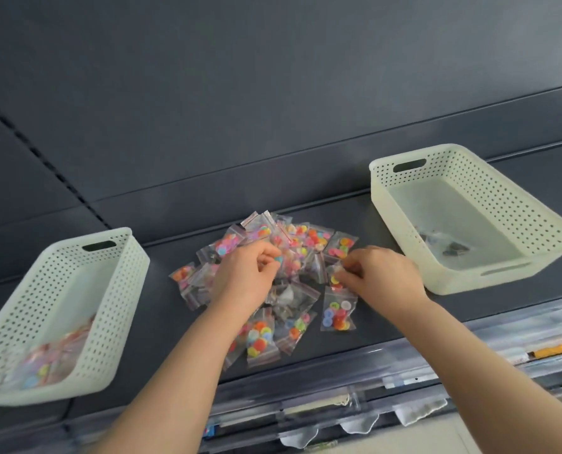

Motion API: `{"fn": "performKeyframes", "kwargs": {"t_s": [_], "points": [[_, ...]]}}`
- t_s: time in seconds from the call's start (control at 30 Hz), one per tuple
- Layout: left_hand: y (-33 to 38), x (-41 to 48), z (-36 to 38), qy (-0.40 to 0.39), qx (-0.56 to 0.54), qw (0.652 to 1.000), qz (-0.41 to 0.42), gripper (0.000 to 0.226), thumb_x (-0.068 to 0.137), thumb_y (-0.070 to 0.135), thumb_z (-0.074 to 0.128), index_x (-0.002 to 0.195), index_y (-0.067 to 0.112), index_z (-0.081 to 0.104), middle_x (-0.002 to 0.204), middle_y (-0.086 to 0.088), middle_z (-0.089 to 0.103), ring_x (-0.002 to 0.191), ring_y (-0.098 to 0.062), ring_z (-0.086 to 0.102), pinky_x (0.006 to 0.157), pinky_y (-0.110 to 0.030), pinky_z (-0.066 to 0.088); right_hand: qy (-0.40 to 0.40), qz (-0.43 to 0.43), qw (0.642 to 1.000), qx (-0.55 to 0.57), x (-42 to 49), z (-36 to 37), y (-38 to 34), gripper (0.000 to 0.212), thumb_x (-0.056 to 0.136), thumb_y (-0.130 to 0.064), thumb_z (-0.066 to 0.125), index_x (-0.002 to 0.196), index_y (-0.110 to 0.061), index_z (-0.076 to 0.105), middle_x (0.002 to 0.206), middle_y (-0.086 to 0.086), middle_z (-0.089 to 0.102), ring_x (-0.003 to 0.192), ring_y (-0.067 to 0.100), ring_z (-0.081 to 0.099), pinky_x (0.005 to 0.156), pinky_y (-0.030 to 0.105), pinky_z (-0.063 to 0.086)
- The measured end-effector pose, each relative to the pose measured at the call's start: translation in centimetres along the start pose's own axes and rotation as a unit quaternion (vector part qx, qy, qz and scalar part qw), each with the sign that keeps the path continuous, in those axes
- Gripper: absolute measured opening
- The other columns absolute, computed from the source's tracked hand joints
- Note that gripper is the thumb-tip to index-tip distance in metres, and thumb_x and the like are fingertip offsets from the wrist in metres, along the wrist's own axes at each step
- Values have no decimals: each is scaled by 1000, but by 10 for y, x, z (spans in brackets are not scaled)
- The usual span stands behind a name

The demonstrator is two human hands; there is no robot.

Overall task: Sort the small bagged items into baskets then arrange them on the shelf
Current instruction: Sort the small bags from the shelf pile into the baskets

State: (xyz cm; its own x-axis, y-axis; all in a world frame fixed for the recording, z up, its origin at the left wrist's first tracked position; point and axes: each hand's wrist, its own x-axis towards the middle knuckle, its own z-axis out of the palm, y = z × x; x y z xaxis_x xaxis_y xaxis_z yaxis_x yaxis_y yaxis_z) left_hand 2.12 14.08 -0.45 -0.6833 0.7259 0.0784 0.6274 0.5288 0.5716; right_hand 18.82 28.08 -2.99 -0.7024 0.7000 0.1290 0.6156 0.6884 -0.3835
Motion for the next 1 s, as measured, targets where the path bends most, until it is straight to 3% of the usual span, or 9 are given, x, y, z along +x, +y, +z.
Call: {"fn": "performKeyframes", "kwargs": {"t_s": [0.1,0.27,0.4,0.53,0.63,0.73,1.0], "points": [[12,-6,6,-45,20,998,39,10,91,26,67,98,31,72,88,20,67,78,6,59,70,-14,49,-2,9,1000,1,0,4,-2,15,91,-37,56,91,-30,69,94,-7,66,80,17,62,60,25,44],[35,-12,21,-102,109,980,131,21,88,39,70,106,31,72,98,14,70,88,-3,57,77,-23,49,137,12,989,64,0,-13,8,8,88,-19,62,86,-19,70,85,-1,65,72,25,61,58,32,47],[48,-16,35,-171,183,954,167,32,85,46,70,113,31,71,106,10,71,103,-14,57,79,-29,43,150,-13,985,89,-5,-18,15,8,85,-10,64,80,-13,69,80,1,63,65,23,57,58,36,49],[52,-17,37,-171,206,949,166,13,91,32,65,99,27,74,100,4,71,103,-19,59,82,-32,43,151,-28,983,100,-9,-14,13,6,85,-10,66,81,-13,70,79,2,63,61,20,56,57,35,50],[43,-18,25,-98,163,972,141,14,94,33,60,93,26,72,96,8,68,94,-15,60,86,-34,49,154,-35,981,111,-6,-14,1,7,88,-15,64,85,-15,70,82,-1,63,61,19,57,59,34,50],[19,-14,-11,26,100,993,47,12,95,33,59,92,28,69,92,15,63,84,-7,58,71,-27,49,150,-58,981,110,-1,-13,-23,8,89,-18,62,89,-20,71,83,-6,62,62,15,58,59,34,51],[-98,-47,-129,197,138,958,-159,13,95,26,58,92,24,71,95,3,71,88,-24,62,67,-34,45,39,-179,980,83,9,30,-139,10,89,-24,62,90,-26,72,86,-9,66,73,15,61,52,26,41]]}}
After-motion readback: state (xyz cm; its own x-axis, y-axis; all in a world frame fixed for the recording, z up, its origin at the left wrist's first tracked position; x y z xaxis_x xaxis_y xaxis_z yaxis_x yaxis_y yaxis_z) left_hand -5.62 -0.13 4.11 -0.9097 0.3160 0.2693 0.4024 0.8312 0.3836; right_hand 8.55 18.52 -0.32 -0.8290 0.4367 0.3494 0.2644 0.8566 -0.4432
